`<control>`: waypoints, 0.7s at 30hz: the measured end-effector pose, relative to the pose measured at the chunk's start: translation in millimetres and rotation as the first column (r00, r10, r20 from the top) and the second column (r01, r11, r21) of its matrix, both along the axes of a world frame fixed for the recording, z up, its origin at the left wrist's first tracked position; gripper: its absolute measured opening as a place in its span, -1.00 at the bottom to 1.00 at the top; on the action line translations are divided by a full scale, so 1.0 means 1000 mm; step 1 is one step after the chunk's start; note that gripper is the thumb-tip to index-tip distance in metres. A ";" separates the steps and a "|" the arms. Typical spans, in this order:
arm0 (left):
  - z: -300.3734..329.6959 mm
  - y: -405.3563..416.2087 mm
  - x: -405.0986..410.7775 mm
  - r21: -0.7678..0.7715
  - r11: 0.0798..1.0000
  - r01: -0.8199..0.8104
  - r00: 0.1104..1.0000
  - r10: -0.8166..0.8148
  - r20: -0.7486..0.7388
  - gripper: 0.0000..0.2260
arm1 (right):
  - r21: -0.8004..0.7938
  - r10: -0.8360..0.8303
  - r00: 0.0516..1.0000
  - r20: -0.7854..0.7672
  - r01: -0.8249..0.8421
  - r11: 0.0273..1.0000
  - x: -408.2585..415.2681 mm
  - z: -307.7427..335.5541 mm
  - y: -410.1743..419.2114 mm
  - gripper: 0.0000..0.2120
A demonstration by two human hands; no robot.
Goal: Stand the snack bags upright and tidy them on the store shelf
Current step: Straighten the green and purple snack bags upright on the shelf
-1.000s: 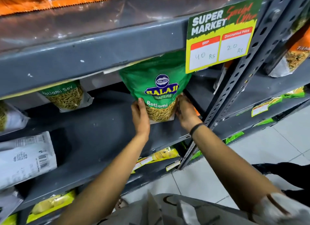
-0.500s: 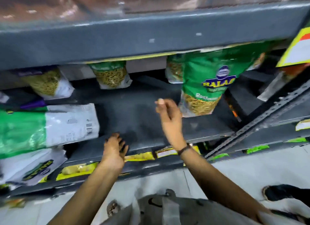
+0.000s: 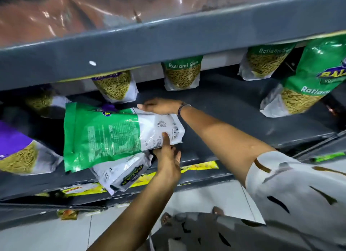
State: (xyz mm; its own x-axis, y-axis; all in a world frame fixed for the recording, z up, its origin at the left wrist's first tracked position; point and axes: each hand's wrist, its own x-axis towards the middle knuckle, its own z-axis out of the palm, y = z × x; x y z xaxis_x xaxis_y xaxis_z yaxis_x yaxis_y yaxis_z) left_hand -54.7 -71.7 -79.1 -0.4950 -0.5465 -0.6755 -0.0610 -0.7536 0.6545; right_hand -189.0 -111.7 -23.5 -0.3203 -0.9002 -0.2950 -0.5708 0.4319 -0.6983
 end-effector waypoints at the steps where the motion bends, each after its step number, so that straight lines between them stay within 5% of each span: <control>1: -0.002 0.003 0.002 -0.029 1.000 0.004 1.000 -0.004 -0.014 -0.50 | -0.032 -0.040 0.999 0.003 0.040 0.999 0.001 0.000 0.008 -0.59; 6: 0.001 0.024 0.012 -0.324 0.946 0.024 0.993 -0.060 -0.101 -0.49 | -0.286 -0.248 0.953 0.175 0.291 0.913 -0.004 -0.005 0.085 -0.67; 10: 0.019 0.005 -0.008 -0.647 0.758 0.085 0.958 -0.241 -0.156 -0.49 | -0.479 -0.359 0.874 0.327 0.480 0.735 -0.019 -0.003 0.148 -0.72; 15: 0.013 -0.002 -0.040 -0.765 0.585 0.269 0.897 -0.441 -0.021 -0.67 | -0.491 -0.579 0.711 0.398 0.699 0.521 -0.017 -0.030 0.178 -0.78; 18: -0.001 0.008 -0.042 -0.705 0.628 0.329 0.902 -0.431 0.037 -0.58 | -0.452 -0.597 0.677 0.430 0.734 0.507 -0.011 -0.052 0.185 -0.62; 21: 0.003 0.004 -0.053 -0.516 0.826 0.226 0.939 -0.326 -0.111 -0.46 | -0.477 -0.713 0.573 0.404 0.797 0.370 0.010 -0.056 0.188 -0.41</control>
